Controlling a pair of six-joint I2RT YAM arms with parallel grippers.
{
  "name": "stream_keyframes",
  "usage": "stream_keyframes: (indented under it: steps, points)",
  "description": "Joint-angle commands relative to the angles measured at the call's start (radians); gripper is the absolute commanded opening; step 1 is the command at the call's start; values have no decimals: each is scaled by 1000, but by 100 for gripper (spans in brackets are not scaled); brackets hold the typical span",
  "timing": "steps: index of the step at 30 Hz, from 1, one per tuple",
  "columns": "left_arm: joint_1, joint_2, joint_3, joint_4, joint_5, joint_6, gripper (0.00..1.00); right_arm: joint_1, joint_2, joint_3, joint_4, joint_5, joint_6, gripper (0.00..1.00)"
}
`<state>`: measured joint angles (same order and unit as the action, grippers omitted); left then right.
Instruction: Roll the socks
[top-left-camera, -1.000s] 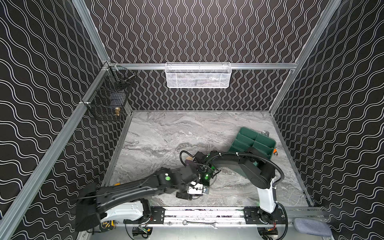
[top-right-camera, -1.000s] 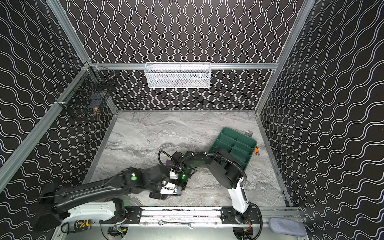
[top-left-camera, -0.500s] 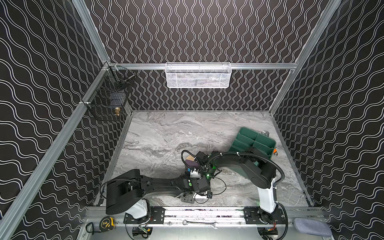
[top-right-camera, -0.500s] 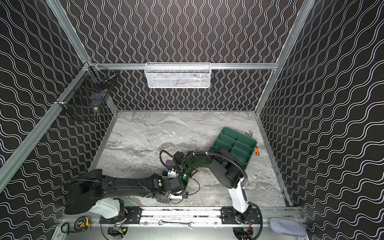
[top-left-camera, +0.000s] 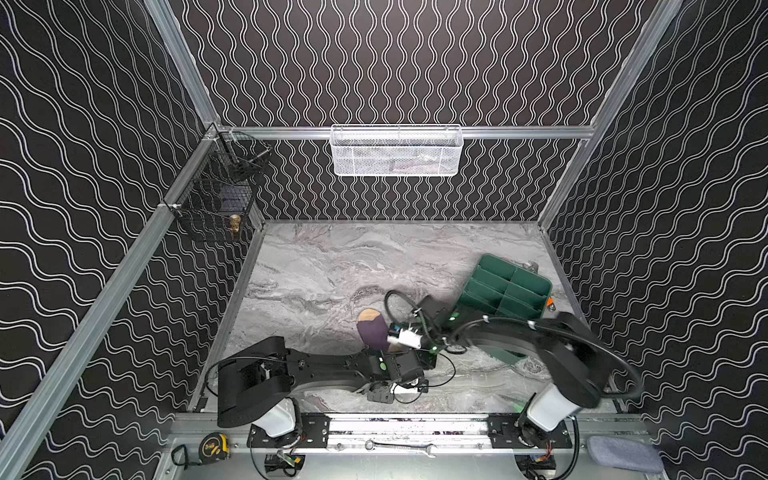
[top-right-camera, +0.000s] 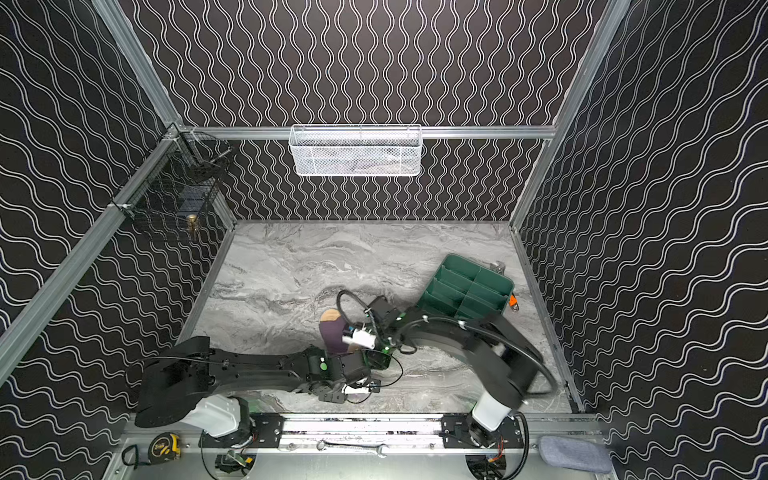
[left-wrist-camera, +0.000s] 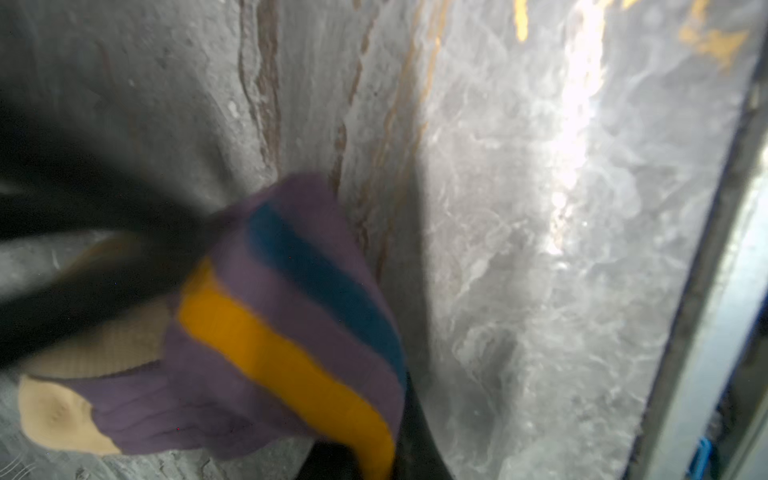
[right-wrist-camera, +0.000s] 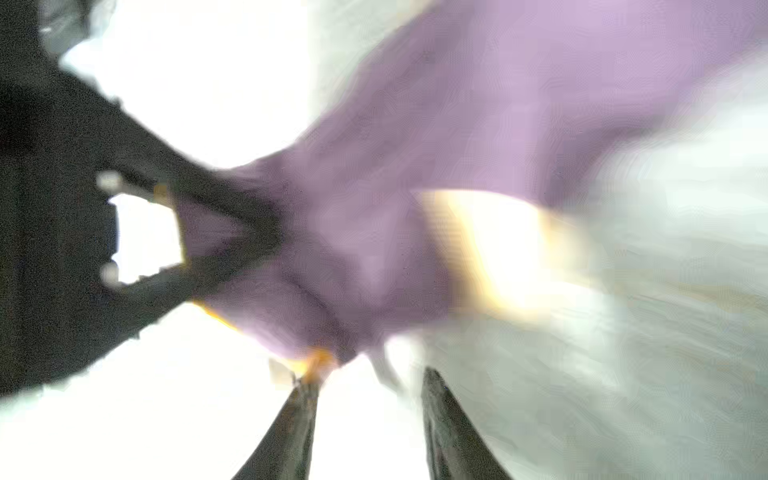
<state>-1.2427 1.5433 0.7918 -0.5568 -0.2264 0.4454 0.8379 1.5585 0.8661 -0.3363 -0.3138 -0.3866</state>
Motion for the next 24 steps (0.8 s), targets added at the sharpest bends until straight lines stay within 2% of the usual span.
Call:
stream_keyframes:
  steps: [1, 3, 5, 7, 9, 10, 11, 13, 16, 19, 21, 24]
  points:
    - [38, 6, 10, -19, 60, 13, 0, -25, -197, -71, 250, 247, 92, 48]
    - [73, 1, 31, -37, 96, 13, 0, -35, -348, -132, 351, 361, 126, 52]
    - [113, -10, 55, -64, 142, 15, 0, -36, -502, -193, 457, 515, 167, 68]
    - [160, -23, 74, -84, 214, 18, 0, -36, -657, -237, 534, 601, 206, 68]
    - [206, -32, 89, -98, 293, 9, 0, -36, -796, -273, 572, 595, 242, 70]
    - [230, -29, 100, -110, 335, 0, 0, -36, -860, -289, 584, 580, 253, 76]
    - [250, -25, 107, -117, 366, -9, 0, -35, -908, -297, 572, 522, 248, 78]
    - [289, -2, 122, -141, 430, -21, 0, -34, -990, -312, 532, 384, 150, 76]
    - [296, 13, 138, -148, 437, -28, 0, -24, -1004, -301, 401, 290, 52, 69]
    - [310, 27, 160, -162, 473, -30, 0, 45, -927, -207, 200, 335, -46, 65]
    - [327, 47, 167, -169, 505, -27, 0, 160, -879, -167, 105, 437, -130, 63]
    - [355, 107, 197, -188, 541, -24, 0, 397, -824, -197, 72, 693, -293, 66]
